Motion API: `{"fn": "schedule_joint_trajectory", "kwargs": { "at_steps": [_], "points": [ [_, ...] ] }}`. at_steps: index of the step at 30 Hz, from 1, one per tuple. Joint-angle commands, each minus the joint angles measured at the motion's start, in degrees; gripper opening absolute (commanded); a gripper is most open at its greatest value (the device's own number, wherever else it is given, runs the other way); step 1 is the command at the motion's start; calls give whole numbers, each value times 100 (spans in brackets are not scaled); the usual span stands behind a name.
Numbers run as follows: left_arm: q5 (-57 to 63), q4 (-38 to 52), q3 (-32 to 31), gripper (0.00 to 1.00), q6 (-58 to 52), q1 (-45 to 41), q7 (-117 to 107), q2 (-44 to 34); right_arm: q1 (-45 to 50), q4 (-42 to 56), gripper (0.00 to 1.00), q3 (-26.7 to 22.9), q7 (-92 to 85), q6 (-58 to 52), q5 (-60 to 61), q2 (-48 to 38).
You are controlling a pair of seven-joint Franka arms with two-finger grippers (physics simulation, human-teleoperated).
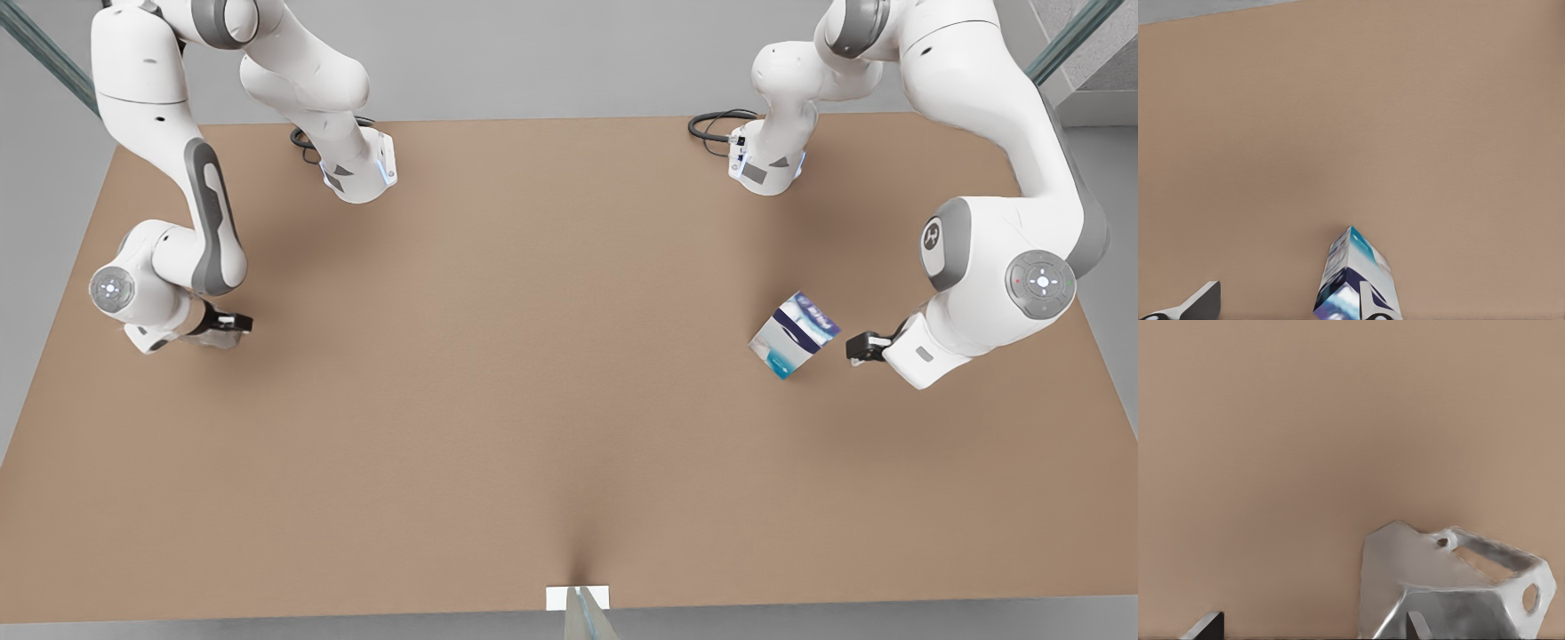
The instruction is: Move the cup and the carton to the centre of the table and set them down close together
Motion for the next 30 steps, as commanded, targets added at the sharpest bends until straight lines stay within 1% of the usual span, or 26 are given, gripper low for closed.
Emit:
{"fn": "schedule_joint_trajectory", "kwargs": {
  "at_steps": [1,5,8,10,11,12,14,15,16,17,30],
  "points": [
    [1,0,0,100,0,10,0,0,-2,-13,100,-4,0,0,0,2],
    [1,0,0,100,0,1,0,0,-55,-22,100,-48,-35,185,-8,29],
    [1,0,0,100,0,1,0,0,-152,-30,100,-48,-158,510,-8,240],
    [1,0,0,100,9,10,0,8,-169,-92,100,-48,-167,528,-8,275],
    [1,0,0,100,18,10,0,8,-187,-118,83,-48,-185,589,-8,284],
    [1,0,0,100,18,10,0,8,-187,-145,60,-48,-193,589,-8,284],
    [1,0,0,100,26,10,0,8,-187,-136,37,-48,-193,589,-8,275],
    [1,0,0,100,18,10,0,8,-187,-136,32,-48,-193,589,-8,275],
    [1,0,0,100,18,10,0,8,-187,-127,24,-48,-193,589,-8,275],
    [1,0,0,100,18,10,0,8,-187,-127,21,-48,-193,589,-8,275],
    [1,0,0,100,44,10,0,17,-187,-127,21,-75,-361,598,9,275]
  ]
}}
